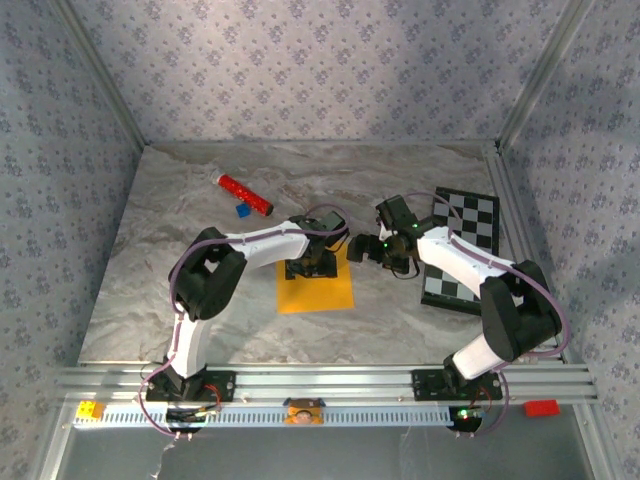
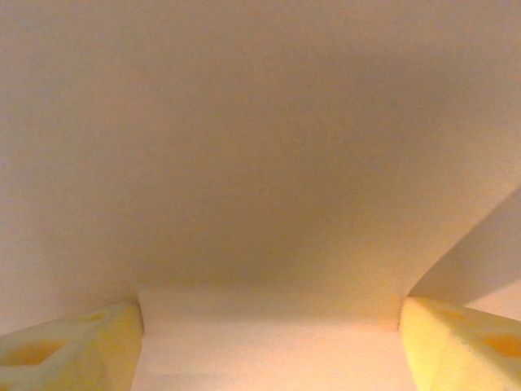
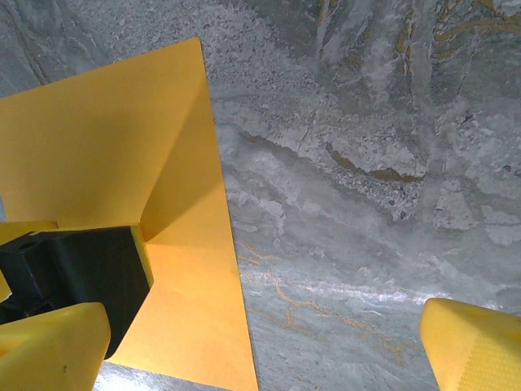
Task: Fold a paper plane with a square sheet of paper (pick it up from the middle)
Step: First fold the square sheet of paper in half at the center of the table.
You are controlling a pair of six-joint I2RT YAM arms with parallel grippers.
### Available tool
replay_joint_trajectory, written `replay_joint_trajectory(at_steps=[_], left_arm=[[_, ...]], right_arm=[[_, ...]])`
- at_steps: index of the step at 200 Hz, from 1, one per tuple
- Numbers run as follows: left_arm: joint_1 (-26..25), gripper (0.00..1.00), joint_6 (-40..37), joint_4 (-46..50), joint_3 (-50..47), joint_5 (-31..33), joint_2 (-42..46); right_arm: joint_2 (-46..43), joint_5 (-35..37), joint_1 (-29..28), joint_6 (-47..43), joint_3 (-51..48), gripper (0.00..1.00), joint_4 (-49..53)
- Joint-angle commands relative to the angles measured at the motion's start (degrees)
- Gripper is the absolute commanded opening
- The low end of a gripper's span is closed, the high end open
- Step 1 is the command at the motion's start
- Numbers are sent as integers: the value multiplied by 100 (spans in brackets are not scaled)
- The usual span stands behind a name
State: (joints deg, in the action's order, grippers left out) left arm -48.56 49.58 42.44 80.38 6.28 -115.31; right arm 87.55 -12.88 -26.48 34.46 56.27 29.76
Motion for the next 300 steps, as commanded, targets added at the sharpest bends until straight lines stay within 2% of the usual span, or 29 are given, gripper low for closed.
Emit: replay_joint_trajectory(at_steps=[1, 149, 177, 229, 300], left_arm=[[-71, 81, 113, -161, -259, -294, -452], [-69, 77, 140, -271, -378, -297, -362], [-75, 71, 115, -328, -418, -239, -218], [-75, 48, 62, -573, -483, -87, 175], [-85, 33, -49, -1094, -899, 317, 1237]], right_arm=[[-89, 49, 44, -28, -42, 100, 118], [-114, 77, 92, -16, 2, 100, 136], [-275, 121, 93, 4, -56, 100, 12], [-1264, 808, 119, 113, -475, 100, -444], [-2349, 1600, 256, 542, -1055, 100, -796]])
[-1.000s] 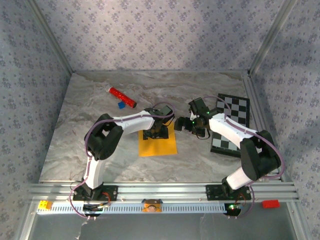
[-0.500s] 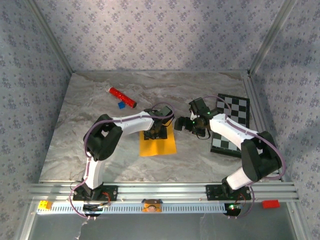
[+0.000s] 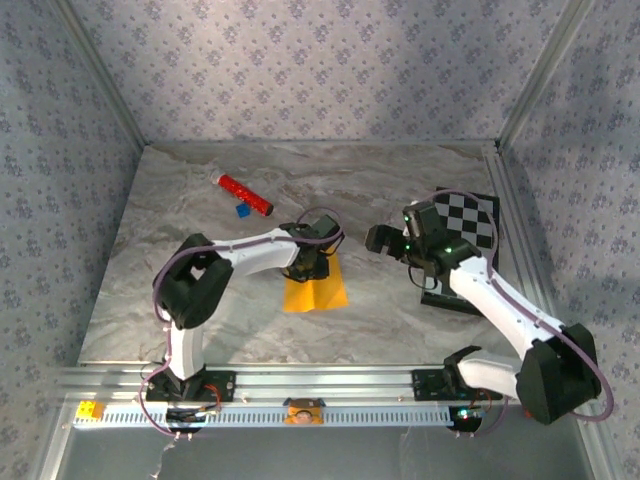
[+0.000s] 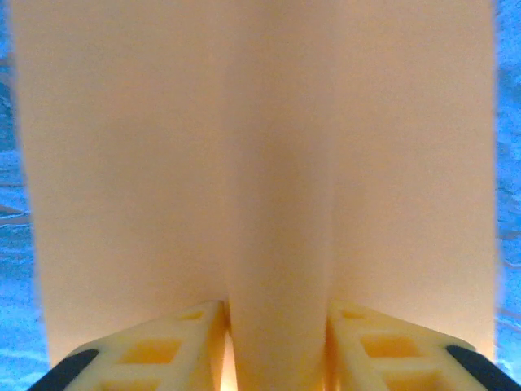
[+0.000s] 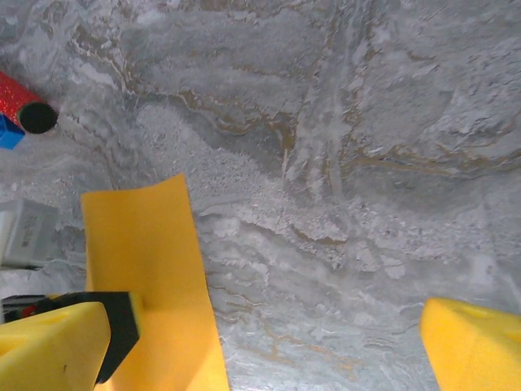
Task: Fold a paper plane with a square sheet of paper (pick it up from the middle)
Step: First fold the square sheet of paper in half at the center of the table.
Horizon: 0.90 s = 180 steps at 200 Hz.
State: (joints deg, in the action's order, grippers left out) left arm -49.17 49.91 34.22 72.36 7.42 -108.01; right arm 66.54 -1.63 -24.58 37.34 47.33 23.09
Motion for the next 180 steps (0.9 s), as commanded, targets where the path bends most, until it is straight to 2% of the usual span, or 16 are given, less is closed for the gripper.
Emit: replay_joint_trajectory(at_steps=[1, 16, 43, 87, 114, 141, 180], left_arm=[[-23, 33, -84, -278, -102, 206, 517], [-12, 33, -157, -338, -117, 174, 687], [84, 32, -383, -529, -116, -224, 1054], [780, 34, -334, -2266, -890, -2539, 1649], [1135, 35, -124, -3002, -1312, -3360, 1589], [1291, 35, 261, -3783, -1726, -3880, 1264], [1253, 36, 761, -4634, -2091, -3885, 867]], right_arm=[[-256, 485, 71, 277, -162, 100, -125], [-290, 737, 172, 498, -154, 100, 42], [-244, 327, 445, 449, -88, 100, 78], [-176, -568, 619, 134, -98, 100, -311], [-147, -1550, 730, 110, -326, 100, -1028], [86, -2333, 726, 278, -489, 100, -1636], [371, -2526, 685, 310, -452, 100, -1659]])
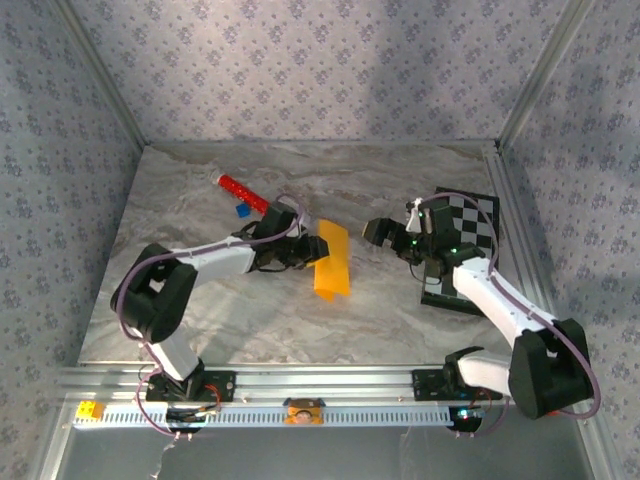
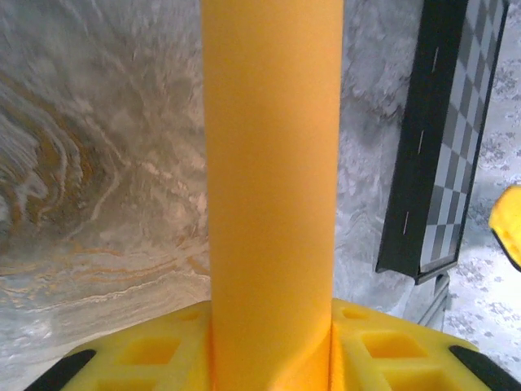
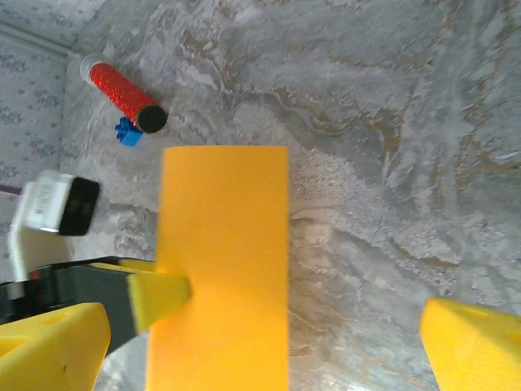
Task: Fold a paper plane with a square sheet of paper (pick it up from the middle)
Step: First fold the square sheet of paper in half at the center of the table.
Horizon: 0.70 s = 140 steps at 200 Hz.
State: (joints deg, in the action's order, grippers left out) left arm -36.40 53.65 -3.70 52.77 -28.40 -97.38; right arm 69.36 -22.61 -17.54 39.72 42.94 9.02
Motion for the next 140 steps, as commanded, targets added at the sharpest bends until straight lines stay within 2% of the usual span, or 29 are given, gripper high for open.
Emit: replay_joint_trajectory(at_steps=[1, 101, 140], left_arm=[[-24, 36, 394, -847, -143, -296, -208], [-341, 37, 342, -378, -44, 677, -659], [-401, 46, 102, 134, 77, 1000, -606]], right_arm=[[92, -428, -20, 76, -9, 100, -256], [550, -666, -179, 11, 108, 98, -167], [576, -617, -210, -15, 109, 98, -103]])
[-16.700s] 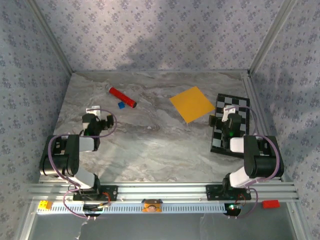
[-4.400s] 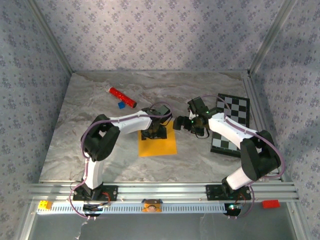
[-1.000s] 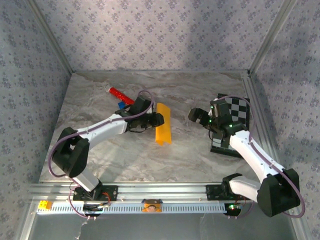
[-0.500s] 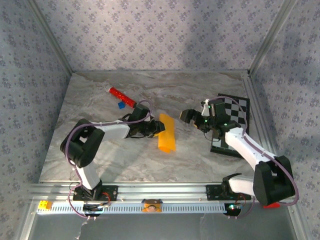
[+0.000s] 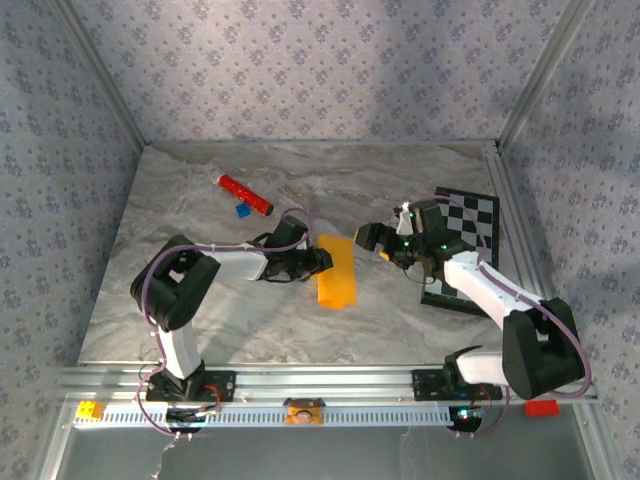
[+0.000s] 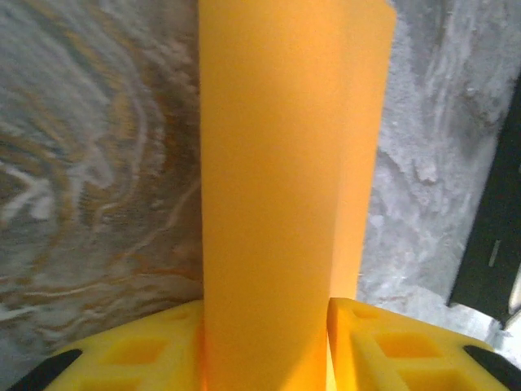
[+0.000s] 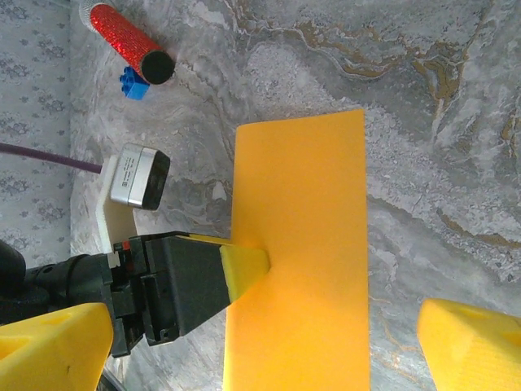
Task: Fold a paper plane with a square sheet of paper (pick it up from the middle)
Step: First fold the square sheet of paper in half at the center of the table.
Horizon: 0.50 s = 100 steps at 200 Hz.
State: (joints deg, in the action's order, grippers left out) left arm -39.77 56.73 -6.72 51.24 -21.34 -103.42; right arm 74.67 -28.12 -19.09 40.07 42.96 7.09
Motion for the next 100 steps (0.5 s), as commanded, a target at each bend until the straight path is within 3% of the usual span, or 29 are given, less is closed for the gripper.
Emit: replay_joint_trajectory(at_steps=[1, 41, 100], left_arm=[[-69, 46, -215, 457, 234, 305, 1], [-274, 55, -645, 1302, 672, 841, 75], [-285, 55, -951, 1762, 823, 1146, 216]], right_arm=[[42, -64, -53, -51, 107, 98, 90], [90, -23, -85, -77, 152, 99, 156], [213, -4, -130, -96, 187, 99, 197]])
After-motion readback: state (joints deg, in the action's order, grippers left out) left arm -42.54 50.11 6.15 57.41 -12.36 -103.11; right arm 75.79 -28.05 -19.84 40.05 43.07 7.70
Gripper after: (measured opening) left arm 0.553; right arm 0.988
